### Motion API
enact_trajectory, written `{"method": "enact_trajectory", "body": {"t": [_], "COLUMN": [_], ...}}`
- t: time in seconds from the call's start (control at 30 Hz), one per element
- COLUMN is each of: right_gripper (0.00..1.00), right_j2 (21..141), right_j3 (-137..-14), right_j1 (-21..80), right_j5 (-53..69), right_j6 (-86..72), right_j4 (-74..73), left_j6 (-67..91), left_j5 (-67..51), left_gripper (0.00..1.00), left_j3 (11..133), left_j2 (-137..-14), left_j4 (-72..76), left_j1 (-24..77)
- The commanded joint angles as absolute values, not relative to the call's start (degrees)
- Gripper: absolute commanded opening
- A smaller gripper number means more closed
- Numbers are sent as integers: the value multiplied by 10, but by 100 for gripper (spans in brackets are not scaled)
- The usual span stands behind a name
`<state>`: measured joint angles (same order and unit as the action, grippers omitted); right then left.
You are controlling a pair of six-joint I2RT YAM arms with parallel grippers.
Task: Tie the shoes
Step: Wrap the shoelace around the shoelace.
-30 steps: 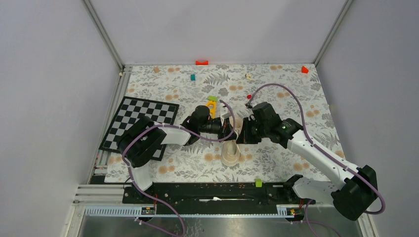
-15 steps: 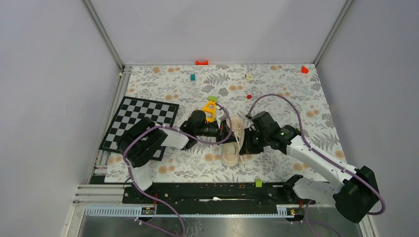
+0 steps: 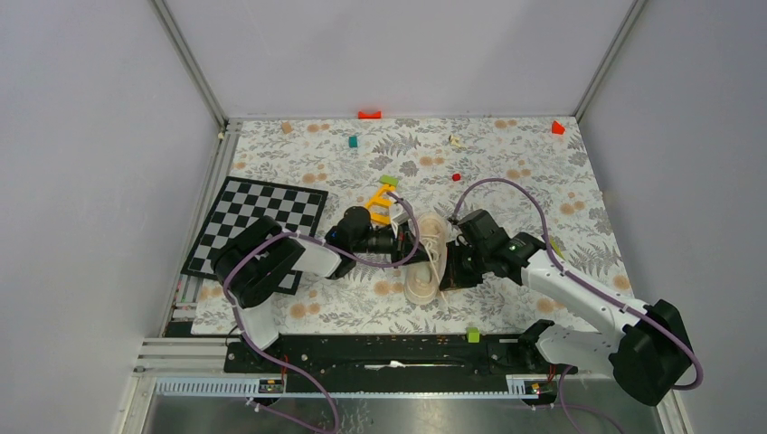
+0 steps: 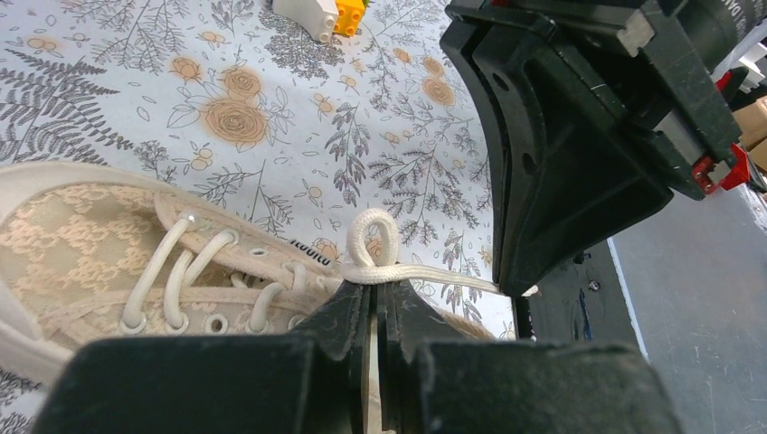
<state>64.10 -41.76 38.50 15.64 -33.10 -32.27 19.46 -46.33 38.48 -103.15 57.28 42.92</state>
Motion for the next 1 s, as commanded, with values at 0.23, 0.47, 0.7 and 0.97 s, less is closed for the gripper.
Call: {"method": "enact_trajectory", "body": {"t": [0.23, 0.47, 0.7, 0.97], "right_gripper": [0, 0, 0, 0], "right_j2": [642, 633, 609, 594], "right_j3": [-422, -407, -382, -367], "right_j1": [391, 393, 396, 396], "right_j5": [176, 193, 195, 192], "right_j6": [-328, -327, -334, -342], "right_j4": [-316, -323, -336, -345], "left_j6": [165, 165, 171, 182], "left_j5": [-454, -446, -450, -458], "left_gripper": [0, 0, 0, 0], "left_j3": [374, 374, 376, 377], "left_j2": [-994, -1001, -1006, -1016], "left_j4": [582, 588, 595, 605], "left_j1": [410, 409, 408, 410]}}
